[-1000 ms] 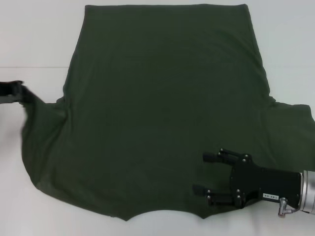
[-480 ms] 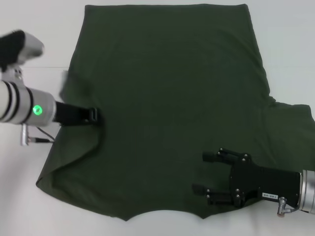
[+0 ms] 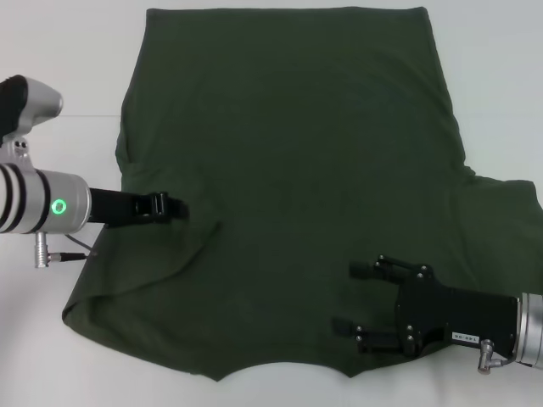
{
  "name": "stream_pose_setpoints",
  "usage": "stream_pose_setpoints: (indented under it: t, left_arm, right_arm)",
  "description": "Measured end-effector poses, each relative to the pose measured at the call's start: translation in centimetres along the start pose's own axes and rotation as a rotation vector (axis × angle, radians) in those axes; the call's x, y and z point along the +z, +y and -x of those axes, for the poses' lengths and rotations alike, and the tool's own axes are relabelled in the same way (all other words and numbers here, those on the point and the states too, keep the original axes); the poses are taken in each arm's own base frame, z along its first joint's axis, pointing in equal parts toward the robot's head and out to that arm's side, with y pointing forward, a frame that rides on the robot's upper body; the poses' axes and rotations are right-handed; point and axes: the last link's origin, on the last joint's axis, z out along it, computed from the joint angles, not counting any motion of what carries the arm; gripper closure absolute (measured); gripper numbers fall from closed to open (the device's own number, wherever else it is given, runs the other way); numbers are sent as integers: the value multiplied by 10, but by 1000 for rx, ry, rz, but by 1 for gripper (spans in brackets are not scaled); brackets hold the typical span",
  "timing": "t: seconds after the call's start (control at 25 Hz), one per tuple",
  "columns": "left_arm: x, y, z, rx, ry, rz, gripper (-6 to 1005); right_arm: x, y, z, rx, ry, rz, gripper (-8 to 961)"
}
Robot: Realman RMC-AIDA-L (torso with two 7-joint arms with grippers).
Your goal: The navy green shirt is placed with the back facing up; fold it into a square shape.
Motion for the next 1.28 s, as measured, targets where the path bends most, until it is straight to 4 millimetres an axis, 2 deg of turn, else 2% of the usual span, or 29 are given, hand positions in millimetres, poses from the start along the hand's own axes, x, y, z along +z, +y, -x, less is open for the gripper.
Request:
stream_pose_setpoints:
  t: [0.36,0.4,0.56,0.68,0.88,1.12,1.28]
  left_arm:
    - [-31,2,5,79,139,281,651]
    - [-45,1,11,139,209,374,603]
    - [-67,-2,34,304,336,509,413]
    - [-78,-6,59,473,445,540,190]
    - [-79,-11,91,654,479,513,54]
    - [-66,-13,114,767,393,484,62]
    - [-56,-11,118,805,314,491,63]
  right_arm:
    - [-1,0,0,3,-4,-7,41]
    - [-2,0,-1,4,-4,-8,41]
    - [-4,-1,-1,9,-9,-20,41]
    - [-7,-4,-1,11,-12,-38,41]
    - [-10,-8,0,17,-25,-73,42]
    - [-10,-12,-3,24,-18,-107,42]
    - [-10,-13,-3,23,-11,-114,42]
